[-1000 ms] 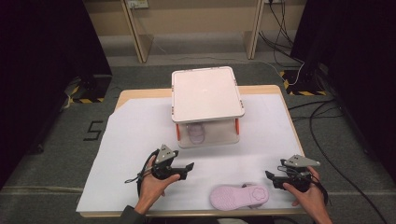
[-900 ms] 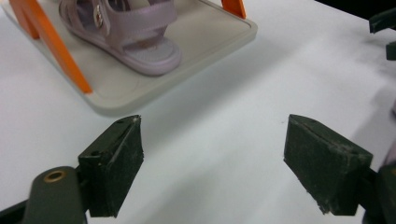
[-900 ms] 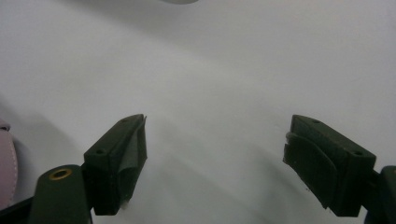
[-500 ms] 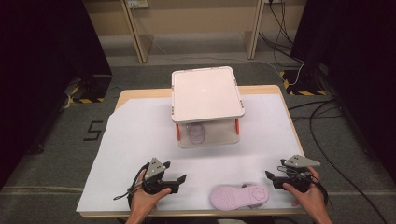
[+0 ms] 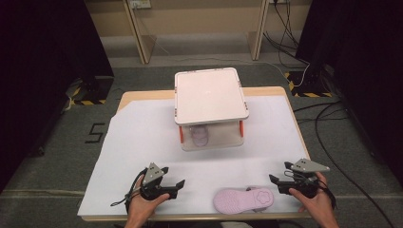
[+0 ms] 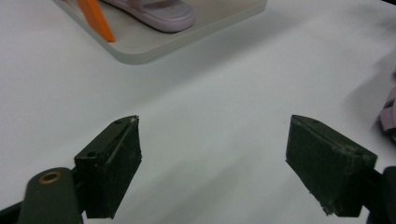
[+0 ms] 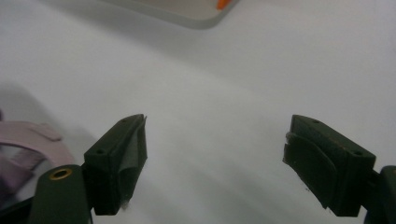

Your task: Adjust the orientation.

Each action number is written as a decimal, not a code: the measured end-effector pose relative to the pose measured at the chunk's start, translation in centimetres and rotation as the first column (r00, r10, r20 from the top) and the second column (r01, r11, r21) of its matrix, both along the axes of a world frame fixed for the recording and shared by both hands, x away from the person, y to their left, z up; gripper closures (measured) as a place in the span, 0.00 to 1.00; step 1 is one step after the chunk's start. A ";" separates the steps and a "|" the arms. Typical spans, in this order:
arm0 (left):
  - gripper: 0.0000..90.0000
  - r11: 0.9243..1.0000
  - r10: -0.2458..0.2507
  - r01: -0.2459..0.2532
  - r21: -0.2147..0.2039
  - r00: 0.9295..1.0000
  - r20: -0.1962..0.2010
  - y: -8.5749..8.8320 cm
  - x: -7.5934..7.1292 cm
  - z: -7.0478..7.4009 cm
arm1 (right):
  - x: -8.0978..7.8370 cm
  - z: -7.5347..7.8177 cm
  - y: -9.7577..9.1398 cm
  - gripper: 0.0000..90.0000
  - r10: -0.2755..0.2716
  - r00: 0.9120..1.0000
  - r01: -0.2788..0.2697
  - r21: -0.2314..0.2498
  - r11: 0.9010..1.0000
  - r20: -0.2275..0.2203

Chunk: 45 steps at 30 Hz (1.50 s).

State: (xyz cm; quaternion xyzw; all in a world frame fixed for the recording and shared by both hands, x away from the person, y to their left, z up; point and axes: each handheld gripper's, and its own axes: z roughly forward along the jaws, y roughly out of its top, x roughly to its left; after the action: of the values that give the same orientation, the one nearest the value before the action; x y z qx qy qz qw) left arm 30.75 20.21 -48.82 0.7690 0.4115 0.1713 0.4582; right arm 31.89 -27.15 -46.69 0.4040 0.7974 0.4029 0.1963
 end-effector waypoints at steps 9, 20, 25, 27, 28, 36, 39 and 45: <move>0.20 1.000 0.022 -0.022 0.006 1.000 -0.008 0.9 0.3 -0.3 | -3.7 2.4 1.6 0.22 0.110 0.992 -0.115 0.081 0.990 0.056; 0.20 1.000 0.029 -0.029 0.010 1.000 -0.011 0.9 0.5 -0.6 | -6.3 2.1 4.3 0.18 0.246 0.967 -0.250 0.059 0.966 0.072; 0.20 0.999 0.030 -0.030 0.011 0.999 -0.009 0.9 0.5 -0.6 | -6.6 1.7 5.3 0.17 0.299 0.951 -0.301 0.018 0.953 0.073; 0.20 0.999 0.030 -0.030 0.011 1.000 -0.008 0.9 0.5 -0.6 | -6.7 1.5 5.7 0.16 0.320 0.944 -0.321 0.002 0.947 0.077; 0.20 0.999 0.031 -0.031 0.012 0.999 -0.008 0.9 0.5 -0.6 | -6.8 1.4 5.9 0.17 0.325 0.942 -0.325 -0.020 0.946 0.084; 0.21 0.999 0.033 -0.033 0.012 0.999 -0.003 1.0 0.5 -0.6 | -6.5 0.8 6.3 0.15 0.329 0.941 -0.323 -0.088 0.942 0.078; 0.21 0.999 0.035 -0.035 0.011 0.999 0.000 1.0 0.4 -0.5 | -6.1 0.9 6.3 0.15 0.314 0.946 -0.308 -0.081 0.948 0.082; 0.21 0.999 0.032 -0.032 0.012 0.999 -0.004 1.0 0.4 -0.6 | -5.1 1.1 6.5 0.14 0.287 0.953 -0.284 -0.042 0.958 0.096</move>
State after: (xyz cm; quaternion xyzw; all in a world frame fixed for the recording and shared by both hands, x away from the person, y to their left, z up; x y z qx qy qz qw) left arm 31.17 21.19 -49.37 0.7652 0.4239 0.1794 0.4500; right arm 26.82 -20.68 -45.55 0.2609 0.8420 0.4357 0.1819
